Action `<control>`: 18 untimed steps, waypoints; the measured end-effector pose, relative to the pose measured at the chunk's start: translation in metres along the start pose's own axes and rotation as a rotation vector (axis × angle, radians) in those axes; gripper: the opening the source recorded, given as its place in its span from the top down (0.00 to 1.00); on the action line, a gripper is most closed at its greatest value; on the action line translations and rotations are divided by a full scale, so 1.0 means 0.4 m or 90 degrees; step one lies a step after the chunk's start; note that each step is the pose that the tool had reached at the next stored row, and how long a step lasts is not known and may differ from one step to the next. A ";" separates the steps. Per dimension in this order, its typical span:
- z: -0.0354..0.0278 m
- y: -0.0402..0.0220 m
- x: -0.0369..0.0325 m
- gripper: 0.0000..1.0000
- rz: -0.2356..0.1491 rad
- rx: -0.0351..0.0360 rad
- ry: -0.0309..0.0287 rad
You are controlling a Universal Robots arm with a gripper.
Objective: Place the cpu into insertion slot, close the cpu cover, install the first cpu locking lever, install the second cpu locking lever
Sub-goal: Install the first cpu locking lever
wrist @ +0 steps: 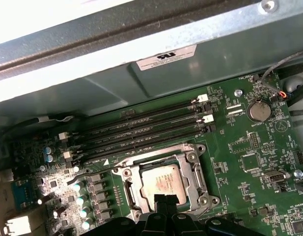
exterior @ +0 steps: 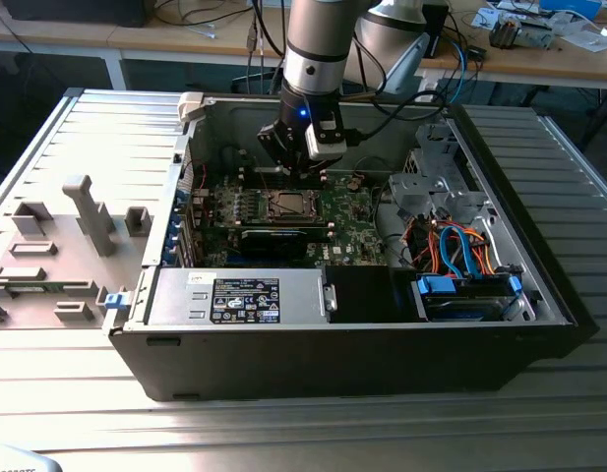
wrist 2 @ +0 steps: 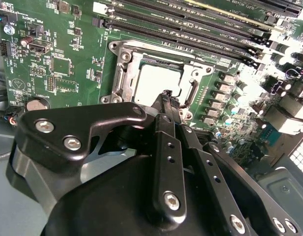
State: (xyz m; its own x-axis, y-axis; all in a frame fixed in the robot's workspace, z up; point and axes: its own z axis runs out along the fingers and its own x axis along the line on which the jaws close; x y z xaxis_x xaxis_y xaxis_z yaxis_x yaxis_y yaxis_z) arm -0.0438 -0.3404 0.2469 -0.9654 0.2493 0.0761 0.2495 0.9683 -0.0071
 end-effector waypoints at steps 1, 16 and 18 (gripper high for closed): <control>0.000 0.000 0.000 0.89 -0.001 0.0000 0.0000; 0.000 0.000 0.000 0.89 -0.017 -0.0004 0.0003; 0.000 0.000 0.000 0.89 -0.019 -0.0004 0.0003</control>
State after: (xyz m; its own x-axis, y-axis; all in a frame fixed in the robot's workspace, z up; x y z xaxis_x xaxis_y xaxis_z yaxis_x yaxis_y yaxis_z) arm -0.0438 -0.3404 0.2469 -0.9724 0.2202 0.0768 0.2205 0.9754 -0.0041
